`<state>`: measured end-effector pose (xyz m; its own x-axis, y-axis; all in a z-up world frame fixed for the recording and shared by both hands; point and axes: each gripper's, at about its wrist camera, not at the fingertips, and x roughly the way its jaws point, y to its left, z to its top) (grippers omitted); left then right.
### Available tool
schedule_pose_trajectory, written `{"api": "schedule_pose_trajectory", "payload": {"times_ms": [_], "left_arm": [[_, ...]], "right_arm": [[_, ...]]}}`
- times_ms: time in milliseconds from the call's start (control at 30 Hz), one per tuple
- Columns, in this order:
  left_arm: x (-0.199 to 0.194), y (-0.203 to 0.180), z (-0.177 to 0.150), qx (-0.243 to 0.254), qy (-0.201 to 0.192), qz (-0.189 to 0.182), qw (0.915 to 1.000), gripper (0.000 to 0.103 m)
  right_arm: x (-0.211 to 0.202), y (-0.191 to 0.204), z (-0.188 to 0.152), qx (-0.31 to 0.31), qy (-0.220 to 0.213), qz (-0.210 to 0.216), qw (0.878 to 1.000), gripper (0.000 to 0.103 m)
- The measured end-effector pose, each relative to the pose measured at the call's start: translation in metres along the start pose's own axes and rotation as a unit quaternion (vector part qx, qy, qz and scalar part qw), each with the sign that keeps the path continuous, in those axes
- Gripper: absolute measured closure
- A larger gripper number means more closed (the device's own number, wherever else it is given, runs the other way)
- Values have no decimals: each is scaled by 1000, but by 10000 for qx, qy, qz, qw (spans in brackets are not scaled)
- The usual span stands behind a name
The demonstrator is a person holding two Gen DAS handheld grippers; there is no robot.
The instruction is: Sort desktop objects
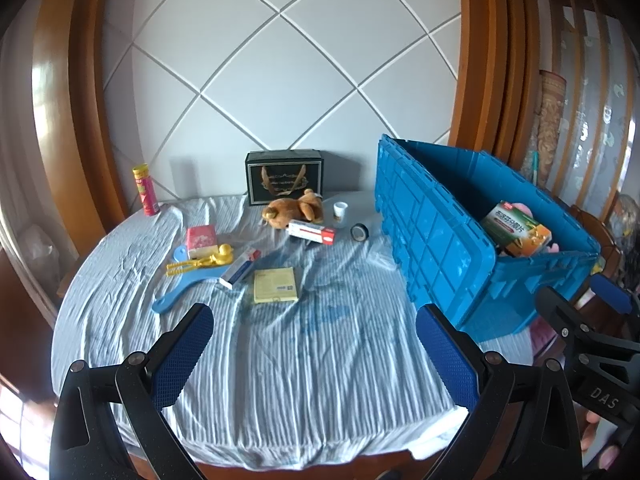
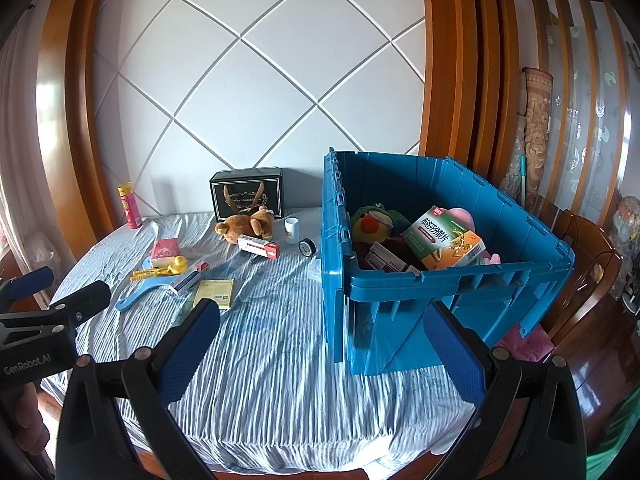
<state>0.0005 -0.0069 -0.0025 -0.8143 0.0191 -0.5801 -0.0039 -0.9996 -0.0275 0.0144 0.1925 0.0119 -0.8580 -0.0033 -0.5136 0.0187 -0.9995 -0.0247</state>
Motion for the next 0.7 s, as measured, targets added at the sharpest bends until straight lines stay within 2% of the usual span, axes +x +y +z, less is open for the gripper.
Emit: {"api": "schedule_pose_trajectory", "payload": {"times_ms": [700], "left_arm": [[5,22,0,-150,52,36,9999,0]], "right_arm": [[3,17,2,-131,2,1,9999,0]]}}
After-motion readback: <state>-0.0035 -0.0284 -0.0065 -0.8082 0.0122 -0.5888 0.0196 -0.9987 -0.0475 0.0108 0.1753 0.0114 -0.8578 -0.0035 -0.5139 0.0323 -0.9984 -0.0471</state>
